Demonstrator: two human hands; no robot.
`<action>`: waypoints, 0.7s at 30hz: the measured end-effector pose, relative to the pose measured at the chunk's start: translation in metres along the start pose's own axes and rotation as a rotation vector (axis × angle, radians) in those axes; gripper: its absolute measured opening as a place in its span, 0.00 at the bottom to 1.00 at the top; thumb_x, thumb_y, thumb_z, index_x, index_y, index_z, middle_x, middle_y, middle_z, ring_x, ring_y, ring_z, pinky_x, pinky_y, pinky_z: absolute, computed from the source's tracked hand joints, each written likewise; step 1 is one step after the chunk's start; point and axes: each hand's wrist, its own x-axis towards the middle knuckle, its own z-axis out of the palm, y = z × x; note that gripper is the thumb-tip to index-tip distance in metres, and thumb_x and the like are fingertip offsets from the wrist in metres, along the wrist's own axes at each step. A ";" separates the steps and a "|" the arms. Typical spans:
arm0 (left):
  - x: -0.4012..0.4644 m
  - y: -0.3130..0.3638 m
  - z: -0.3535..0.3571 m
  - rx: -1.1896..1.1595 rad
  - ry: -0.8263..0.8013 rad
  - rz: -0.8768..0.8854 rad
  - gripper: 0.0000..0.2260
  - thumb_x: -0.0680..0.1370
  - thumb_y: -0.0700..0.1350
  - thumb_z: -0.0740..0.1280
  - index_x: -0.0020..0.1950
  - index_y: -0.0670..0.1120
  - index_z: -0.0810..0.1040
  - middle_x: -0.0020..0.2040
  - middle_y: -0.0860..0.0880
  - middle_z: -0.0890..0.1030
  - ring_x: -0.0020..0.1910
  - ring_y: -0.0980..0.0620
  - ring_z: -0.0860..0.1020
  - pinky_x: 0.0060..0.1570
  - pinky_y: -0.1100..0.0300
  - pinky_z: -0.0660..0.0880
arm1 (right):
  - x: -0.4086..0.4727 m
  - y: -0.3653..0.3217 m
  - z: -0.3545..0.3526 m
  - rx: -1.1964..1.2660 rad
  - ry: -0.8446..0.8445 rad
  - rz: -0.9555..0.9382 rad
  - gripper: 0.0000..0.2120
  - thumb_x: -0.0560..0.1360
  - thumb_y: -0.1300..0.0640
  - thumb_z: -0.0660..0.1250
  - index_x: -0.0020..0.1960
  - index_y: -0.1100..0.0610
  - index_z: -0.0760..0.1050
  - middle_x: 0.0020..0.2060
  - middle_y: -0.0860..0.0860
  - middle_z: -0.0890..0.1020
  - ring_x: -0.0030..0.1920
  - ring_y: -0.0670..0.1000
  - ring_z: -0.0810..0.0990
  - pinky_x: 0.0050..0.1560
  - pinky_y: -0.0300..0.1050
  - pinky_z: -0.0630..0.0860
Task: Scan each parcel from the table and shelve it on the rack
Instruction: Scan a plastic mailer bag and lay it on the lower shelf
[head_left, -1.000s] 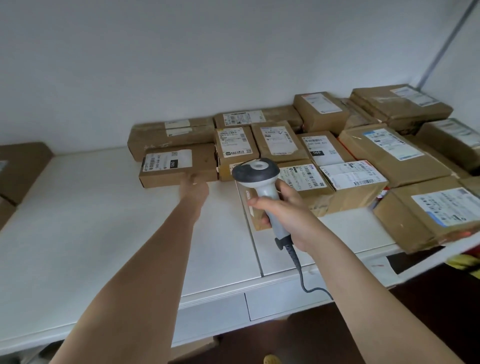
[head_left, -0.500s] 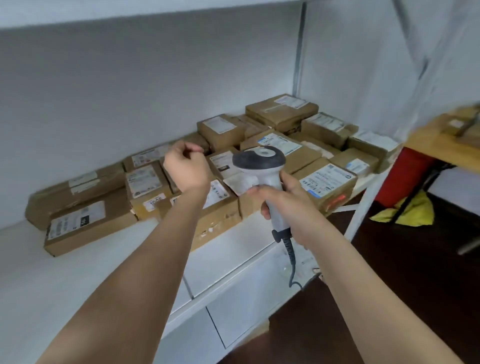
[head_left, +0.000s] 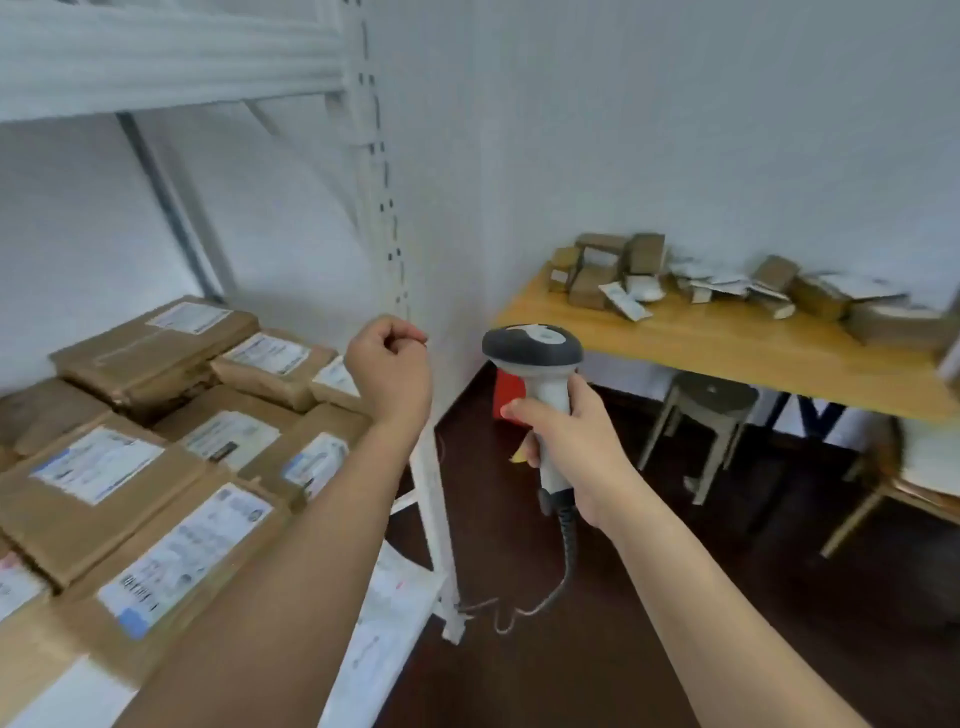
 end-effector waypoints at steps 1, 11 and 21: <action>-0.006 -0.001 0.035 -0.016 -0.040 -0.020 0.17 0.66 0.28 0.57 0.29 0.49 0.75 0.30 0.51 0.77 0.34 0.52 0.76 0.37 0.61 0.73 | 0.014 -0.003 -0.029 -0.013 0.039 0.003 0.11 0.76 0.63 0.68 0.57 0.57 0.72 0.41 0.60 0.78 0.23 0.46 0.72 0.26 0.39 0.71; -0.025 -0.032 0.293 0.010 -0.374 -0.216 0.17 0.69 0.28 0.58 0.29 0.47 0.75 0.33 0.48 0.78 0.33 0.51 0.74 0.34 0.61 0.70 | 0.153 0.000 -0.214 0.054 0.341 0.041 0.10 0.78 0.60 0.67 0.59 0.55 0.73 0.48 0.59 0.83 0.25 0.48 0.72 0.30 0.42 0.72; 0.061 -0.127 0.520 0.094 -0.599 -0.566 0.11 0.75 0.32 0.58 0.41 0.42 0.79 0.41 0.45 0.79 0.35 0.51 0.74 0.37 0.57 0.74 | 0.350 -0.001 -0.305 -0.001 0.450 0.116 0.12 0.76 0.58 0.69 0.59 0.52 0.73 0.47 0.63 0.80 0.27 0.49 0.73 0.33 0.46 0.72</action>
